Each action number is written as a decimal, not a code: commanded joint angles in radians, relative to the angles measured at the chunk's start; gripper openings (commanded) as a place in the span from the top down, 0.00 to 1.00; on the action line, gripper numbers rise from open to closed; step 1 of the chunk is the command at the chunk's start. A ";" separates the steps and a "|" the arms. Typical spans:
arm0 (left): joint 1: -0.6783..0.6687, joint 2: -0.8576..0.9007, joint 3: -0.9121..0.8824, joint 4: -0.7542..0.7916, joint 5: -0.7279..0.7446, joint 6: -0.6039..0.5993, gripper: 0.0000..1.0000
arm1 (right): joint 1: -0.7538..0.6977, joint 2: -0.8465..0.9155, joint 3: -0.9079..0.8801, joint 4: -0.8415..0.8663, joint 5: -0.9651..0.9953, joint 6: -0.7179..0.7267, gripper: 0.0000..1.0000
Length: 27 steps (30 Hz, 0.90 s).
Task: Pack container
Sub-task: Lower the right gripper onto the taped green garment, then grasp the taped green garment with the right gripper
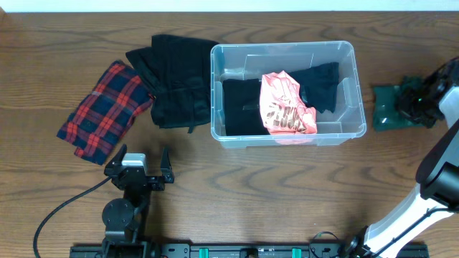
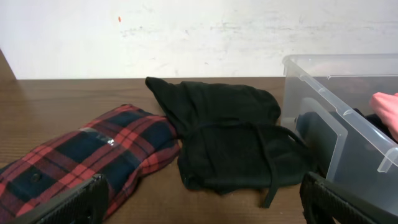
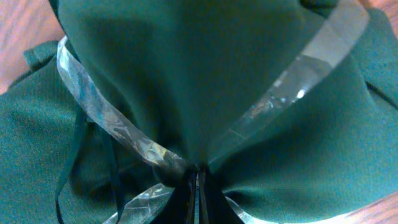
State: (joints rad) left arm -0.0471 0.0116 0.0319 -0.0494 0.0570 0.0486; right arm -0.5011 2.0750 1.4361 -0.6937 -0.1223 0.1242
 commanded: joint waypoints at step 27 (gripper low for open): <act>-0.003 0.001 -0.027 -0.015 0.003 -0.008 0.02 | -0.011 -0.412 -0.073 -0.214 -0.024 0.209 0.47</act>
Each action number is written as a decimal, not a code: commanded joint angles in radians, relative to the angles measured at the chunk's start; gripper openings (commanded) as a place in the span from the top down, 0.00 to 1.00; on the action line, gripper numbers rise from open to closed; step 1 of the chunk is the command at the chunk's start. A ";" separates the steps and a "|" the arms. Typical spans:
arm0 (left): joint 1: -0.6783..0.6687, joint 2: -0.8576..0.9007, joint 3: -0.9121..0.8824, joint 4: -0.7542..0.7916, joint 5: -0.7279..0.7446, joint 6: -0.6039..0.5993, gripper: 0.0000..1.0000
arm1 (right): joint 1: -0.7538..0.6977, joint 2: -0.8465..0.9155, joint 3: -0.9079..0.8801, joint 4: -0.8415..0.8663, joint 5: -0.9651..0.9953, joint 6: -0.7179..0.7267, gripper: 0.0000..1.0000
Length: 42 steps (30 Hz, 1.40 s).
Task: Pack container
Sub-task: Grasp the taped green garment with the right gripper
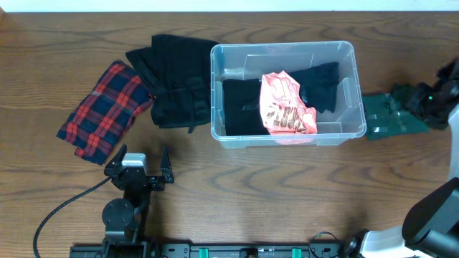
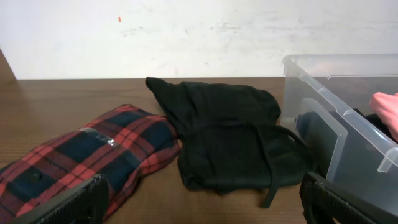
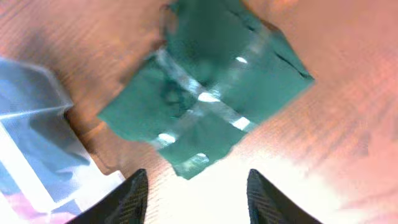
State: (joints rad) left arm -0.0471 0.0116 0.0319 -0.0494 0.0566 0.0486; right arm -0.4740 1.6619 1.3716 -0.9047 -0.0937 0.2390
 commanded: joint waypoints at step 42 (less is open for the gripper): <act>-0.003 0.001 -0.027 -0.015 0.004 -0.008 0.02 | -0.180 0.122 -0.531 0.740 -0.352 0.493 0.18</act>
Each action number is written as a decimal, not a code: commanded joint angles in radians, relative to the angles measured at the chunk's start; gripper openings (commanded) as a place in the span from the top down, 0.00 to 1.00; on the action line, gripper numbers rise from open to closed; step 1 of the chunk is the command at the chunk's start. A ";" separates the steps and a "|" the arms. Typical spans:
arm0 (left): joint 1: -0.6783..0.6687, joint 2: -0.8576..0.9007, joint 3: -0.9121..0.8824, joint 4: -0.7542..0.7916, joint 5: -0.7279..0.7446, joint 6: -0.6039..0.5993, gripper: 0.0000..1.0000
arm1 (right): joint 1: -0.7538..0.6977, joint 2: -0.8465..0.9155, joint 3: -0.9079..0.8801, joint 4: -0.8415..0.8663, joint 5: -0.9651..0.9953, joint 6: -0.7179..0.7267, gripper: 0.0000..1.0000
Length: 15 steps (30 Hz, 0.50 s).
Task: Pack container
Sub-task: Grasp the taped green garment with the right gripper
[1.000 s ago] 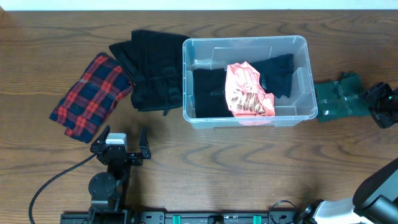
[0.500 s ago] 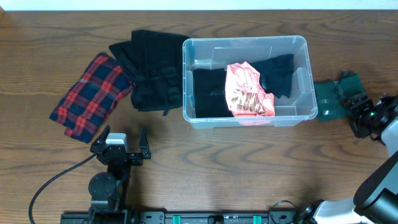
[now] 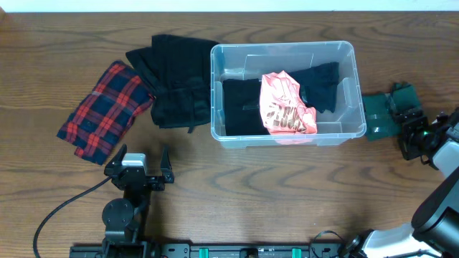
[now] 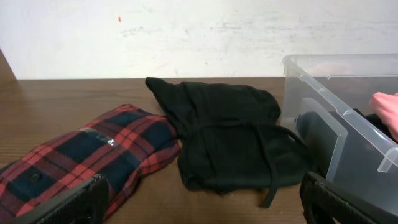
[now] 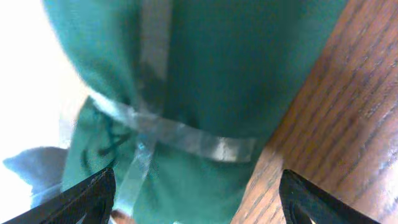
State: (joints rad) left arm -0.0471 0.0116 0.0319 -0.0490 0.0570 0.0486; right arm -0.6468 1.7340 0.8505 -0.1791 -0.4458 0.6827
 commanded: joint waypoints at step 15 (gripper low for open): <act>-0.003 0.001 -0.027 -0.016 0.003 -0.008 0.02 | -0.008 0.181 -0.010 0.119 -0.079 0.013 0.48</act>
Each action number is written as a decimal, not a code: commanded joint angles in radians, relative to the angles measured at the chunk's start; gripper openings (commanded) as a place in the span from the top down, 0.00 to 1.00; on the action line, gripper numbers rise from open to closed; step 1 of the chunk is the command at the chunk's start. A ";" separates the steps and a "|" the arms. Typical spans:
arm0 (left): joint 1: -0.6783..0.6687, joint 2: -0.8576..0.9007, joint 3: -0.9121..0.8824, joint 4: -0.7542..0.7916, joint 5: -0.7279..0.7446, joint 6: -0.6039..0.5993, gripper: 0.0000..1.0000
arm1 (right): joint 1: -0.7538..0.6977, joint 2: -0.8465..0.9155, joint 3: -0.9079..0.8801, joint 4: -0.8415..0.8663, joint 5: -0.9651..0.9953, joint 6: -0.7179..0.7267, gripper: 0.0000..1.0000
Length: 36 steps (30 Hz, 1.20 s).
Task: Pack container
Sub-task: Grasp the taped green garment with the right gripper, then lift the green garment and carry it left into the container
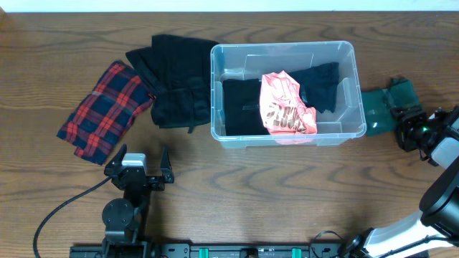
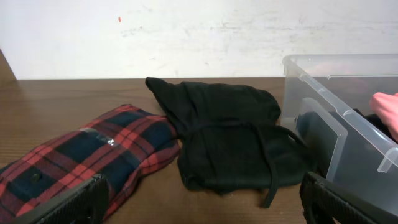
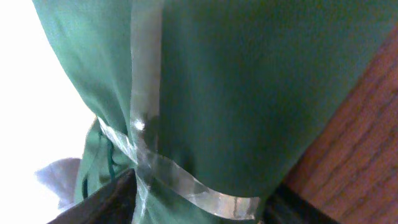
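Observation:
A clear plastic container (image 1: 283, 46) stands mid-table, holding a black garment (image 1: 240, 107) and a pink printed one (image 1: 287, 104). Just right of it lies a green cloth bundle (image 1: 379, 107) bound with clear tape. My right gripper (image 1: 409, 123) is at the bundle's right end. In the right wrist view the green bundle (image 3: 236, 81) fills the frame and the right gripper (image 3: 199, 199) has a finger on each side of it, pressed against the cloth. My left gripper (image 1: 140, 161) rests open near the front edge, nothing between its fingers.
A black garment (image 1: 176, 79) lies against the container's left wall, with a red plaid bundle (image 1: 107, 107) further left. Both show in the left wrist view, black garment (image 2: 230, 137) and plaid bundle (image 2: 81, 155), beside the container wall (image 2: 336, 68). A cable trails from the left arm's base.
My right gripper has moved in onto the green bundle and its fingers have narrowed against the cloth. The bundle has shifted slightly toward the far side. The left arm is unchanged.
First my right gripper was shut on the green bundle far right of the container. Then the bundle lay closer to the container with the gripper open above it. Later the gripper was low and open beside the bundle, and now grips it.

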State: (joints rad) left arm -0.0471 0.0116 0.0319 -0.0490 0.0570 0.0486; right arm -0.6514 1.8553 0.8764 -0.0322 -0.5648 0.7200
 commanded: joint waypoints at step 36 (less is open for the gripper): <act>-0.003 0.001 -0.027 -0.016 0.003 -0.008 0.02 | 0.106 -0.605 0.013 -0.164 -0.098 -0.294 0.99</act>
State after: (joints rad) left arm -0.0471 0.0116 0.0319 -0.0494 0.0566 0.0486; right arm -0.5930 1.3472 0.8703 -0.1936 -0.6231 0.4686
